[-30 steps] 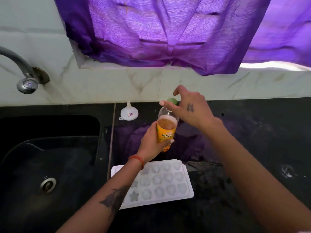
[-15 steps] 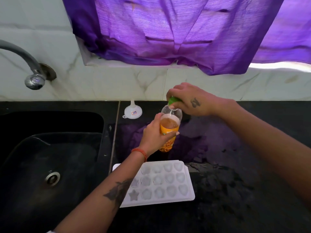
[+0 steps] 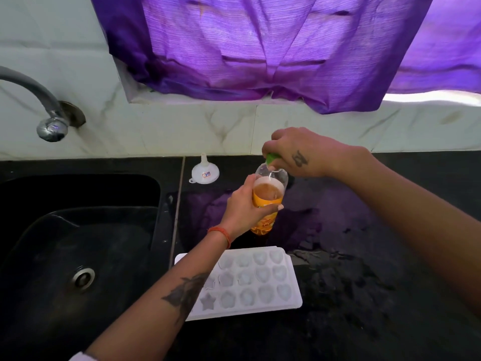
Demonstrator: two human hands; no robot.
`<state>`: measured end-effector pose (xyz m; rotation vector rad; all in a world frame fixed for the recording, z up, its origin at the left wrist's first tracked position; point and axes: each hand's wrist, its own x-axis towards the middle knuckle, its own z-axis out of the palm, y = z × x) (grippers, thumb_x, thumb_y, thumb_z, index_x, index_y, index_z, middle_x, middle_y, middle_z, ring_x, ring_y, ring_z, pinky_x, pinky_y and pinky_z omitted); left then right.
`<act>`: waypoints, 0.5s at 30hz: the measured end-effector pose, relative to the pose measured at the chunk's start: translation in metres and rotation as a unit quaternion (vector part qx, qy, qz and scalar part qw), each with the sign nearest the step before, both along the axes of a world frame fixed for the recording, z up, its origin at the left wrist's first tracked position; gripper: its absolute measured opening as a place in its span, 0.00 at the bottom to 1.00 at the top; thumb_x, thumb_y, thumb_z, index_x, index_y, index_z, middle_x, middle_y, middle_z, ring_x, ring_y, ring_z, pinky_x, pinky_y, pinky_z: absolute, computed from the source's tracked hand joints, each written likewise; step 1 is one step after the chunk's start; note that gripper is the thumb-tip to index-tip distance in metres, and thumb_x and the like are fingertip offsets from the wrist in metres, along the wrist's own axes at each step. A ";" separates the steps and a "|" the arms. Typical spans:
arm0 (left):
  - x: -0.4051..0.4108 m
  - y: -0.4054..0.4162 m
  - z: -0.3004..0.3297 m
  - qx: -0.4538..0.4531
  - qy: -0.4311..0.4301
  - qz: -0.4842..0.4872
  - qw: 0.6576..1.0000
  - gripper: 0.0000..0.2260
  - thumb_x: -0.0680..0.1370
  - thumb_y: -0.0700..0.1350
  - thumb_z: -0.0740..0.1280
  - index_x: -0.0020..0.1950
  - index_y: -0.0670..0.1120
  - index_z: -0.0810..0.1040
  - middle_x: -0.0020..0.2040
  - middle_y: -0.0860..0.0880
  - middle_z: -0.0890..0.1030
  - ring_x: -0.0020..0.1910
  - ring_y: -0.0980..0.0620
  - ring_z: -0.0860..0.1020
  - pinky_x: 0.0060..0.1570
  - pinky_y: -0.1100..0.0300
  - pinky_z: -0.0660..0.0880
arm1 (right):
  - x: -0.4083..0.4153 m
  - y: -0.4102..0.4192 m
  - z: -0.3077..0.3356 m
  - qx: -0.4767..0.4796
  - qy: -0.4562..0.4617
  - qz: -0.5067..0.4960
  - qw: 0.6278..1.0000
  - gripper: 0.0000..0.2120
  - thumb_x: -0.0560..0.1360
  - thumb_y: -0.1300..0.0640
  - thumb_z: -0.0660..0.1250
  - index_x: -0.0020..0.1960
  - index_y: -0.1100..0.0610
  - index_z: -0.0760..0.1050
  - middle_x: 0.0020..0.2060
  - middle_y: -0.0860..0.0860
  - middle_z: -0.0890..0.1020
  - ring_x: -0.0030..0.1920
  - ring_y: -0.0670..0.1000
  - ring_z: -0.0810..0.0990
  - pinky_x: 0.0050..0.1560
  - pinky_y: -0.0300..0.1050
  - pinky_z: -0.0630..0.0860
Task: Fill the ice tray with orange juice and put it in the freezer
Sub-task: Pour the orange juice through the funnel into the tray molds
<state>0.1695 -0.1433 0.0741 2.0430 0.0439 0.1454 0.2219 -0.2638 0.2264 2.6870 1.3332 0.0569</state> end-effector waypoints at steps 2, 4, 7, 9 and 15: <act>0.000 0.001 0.000 0.000 0.003 -0.003 1.000 0.31 0.66 0.55 0.76 0.65 0.52 0.67 0.57 0.50 0.79 0.55 0.50 0.78 0.54 0.48 0.78 | 0.001 -0.003 0.000 0.023 0.033 0.006 0.999 0.15 0.79 0.54 0.63 0.65 0.54 0.73 0.54 0.54 0.76 0.47 0.49 0.71 0.46 0.40 0.67; -0.002 0.001 0.000 0.001 0.002 -0.009 1.000 0.32 0.67 0.55 0.76 0.66 0.52 0.66 0.58 0.50 0.79 0.56 0.50 0.78 0.55 0.49 0.78 | 0.003 -0.006 0.002 0.046 0.068 -0.032 0.996 0.17 0.78 0.49 0.64 0.65 0.54 0.73 0.54 0.54 0.77 0.49 0.51 0.74 0.47 0.41 0.70; -0.003 0.001 -0.001 0.004 0.001 -0.010 1.000 0.32 0.67 0.54 0.76 0.66 0.52 0.66 0.59 0.50 0.79 0.56 0.50 0.78 0.55 0.49 0.78 | 0.003 -0.006 -0.001 0.029 0.053 -0.101 0.993 0.22 0.76 0.41 0.61 0.56 0.60 0.75 0.46 0.56 0.79 0.42 0.53 0.76 0.39 0.42 0.70; -0.003 0.001 -0.001 0.008 0.004 -0.010 1.000 0.32 0.66 0.55 0.76 0.66 0.52 0.66 0.59 0.50 0.79 0.56 0.50 0.78 0.55 0.50 0.78 | 0.001 -0.005 -0.003 0.019 0.030 -0.080 0.996 0.20 0.78 0.44 0.60 0.52 0.62 0.76 0.43 0.56 0.78 0.40 0.53 0.75 0.40 0.43 0.71; -0.002 0.001 0.000 0.010 0.014 -0.014 1.000 0.32 0.67 0.54 0.76 0.67 0.52 0.65 0.60 0.49 0.78 0.57 0.50 0.78 0.56 0.51 0.78 | 0.000 -0.010 0.006 0.025 0.064 -0.013 0.998 0.17 0.78 0.54 0.63 0.66 0.55 0.73 0.55 0.55 0.78 0.52 0.54 0.76 0.52 0.42 0.71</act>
